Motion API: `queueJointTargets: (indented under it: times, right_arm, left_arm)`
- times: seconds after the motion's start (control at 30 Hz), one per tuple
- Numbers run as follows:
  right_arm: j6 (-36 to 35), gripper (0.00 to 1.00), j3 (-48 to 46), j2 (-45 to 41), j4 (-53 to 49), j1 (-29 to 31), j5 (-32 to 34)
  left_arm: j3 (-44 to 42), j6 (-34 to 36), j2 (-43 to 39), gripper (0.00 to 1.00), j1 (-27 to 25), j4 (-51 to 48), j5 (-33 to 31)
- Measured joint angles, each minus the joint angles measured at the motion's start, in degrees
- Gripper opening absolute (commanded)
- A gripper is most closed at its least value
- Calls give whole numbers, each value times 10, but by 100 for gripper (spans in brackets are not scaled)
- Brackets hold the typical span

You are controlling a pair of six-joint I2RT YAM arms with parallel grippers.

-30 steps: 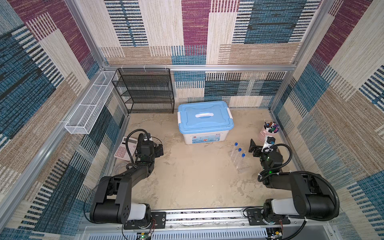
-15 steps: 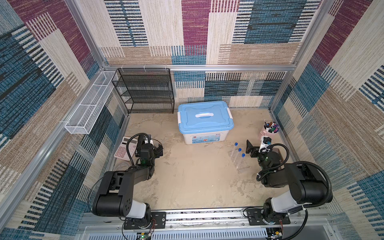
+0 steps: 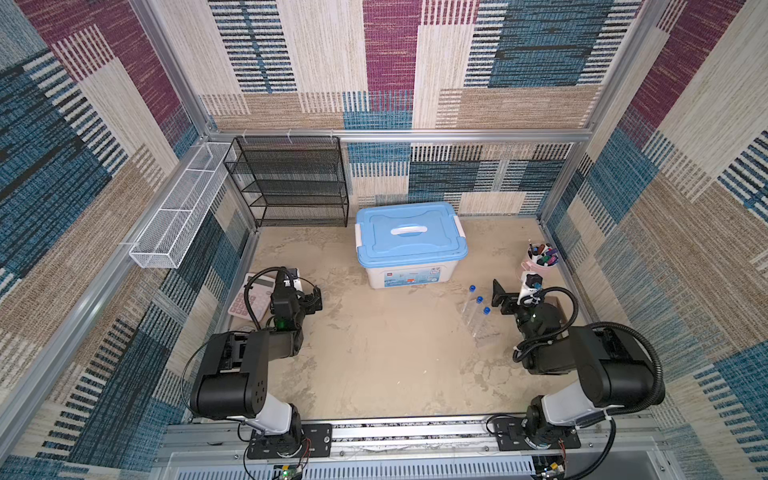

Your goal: Organize the chemistry lab equipment

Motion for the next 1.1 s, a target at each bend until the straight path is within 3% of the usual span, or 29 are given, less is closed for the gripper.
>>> queueJointTargets:
  times: [1.1]
  right_arm:
    - [-6,99,10,1,-5,4,-18]
  left_arm:
    - [0,0,1,99,0,5,11]
